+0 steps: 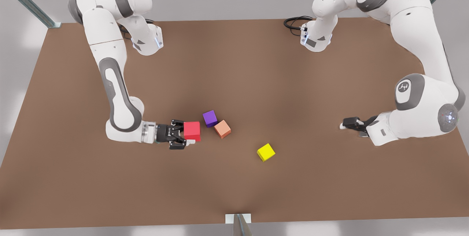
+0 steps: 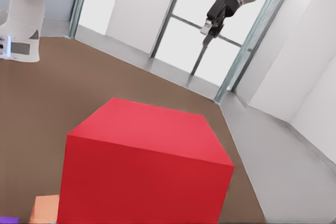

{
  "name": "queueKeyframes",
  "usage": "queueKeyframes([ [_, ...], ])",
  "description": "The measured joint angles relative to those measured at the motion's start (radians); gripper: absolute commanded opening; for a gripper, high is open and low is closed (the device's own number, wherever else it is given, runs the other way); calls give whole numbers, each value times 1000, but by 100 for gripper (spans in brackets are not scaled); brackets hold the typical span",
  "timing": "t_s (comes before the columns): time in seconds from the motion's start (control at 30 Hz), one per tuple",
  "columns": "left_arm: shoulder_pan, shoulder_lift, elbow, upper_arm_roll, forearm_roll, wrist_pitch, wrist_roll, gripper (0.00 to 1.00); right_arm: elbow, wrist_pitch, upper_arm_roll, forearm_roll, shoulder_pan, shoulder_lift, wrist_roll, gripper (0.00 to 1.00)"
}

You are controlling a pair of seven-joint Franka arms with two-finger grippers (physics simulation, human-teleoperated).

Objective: Pick up red wooden cube and pass to hand red wooden cube and place in blue wooden cube

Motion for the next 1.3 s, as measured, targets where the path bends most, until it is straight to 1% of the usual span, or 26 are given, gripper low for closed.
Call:
queueKeyframes([
  [0.03, -188, -138, -139, 273, -35, 7, -4, 100, -1, -4, -7, -74, -1, -26, 15, 69],
  [0.07, -285, -188, -201, 416, -62, 10, -9, 100, -1, -13, -19, -150, -1, -45, 33, 69],
  [0.1, -331, -205, -232, 489, -82, 12, -13, 100, 0, -25, -36, -231, 0, -68, 54, 70],
  [0.17, -368, -214, -246, 543, -119, 16, -20, 100, 1, -53, -54, -404, -1, -126, 104, 70],
  [0.23, -379, -206, -243, 544, -145, 22, -27, 100, -2, -83, -75, -569, 0, -176, 156, 70],
  [0.33, -381, -184, -244, 542, -168, 24, -35, 100, -15, -101, -102, -779, -1, -199, 224, 70],
  [0.5, -378, -182, -244, 542, -182, 15, -46, 100, -36, -31, -130, -968, 1, -180, 314, 70],
  [0.73, -384, -175, -249, 542, -185, 5, -58, 100, -38, 162, -132, -1030, 36, -118, 407, 70],
  [0.9, -388, -173, -249, 540, -187, -4, -64, 100, -83, 259, -134, -1038, 37, -94, 453, 70],
  [1.17, -385, -163, -249, 540, -187, -12, -72, 100, -190, 334, -136, -1065, 62, -107, 495, 71],
  [1.3, -386, -161, -248, 540, -187, -13, -74, 100, -211, 354, -139, -1098, 70, -110, 506, 71],
])
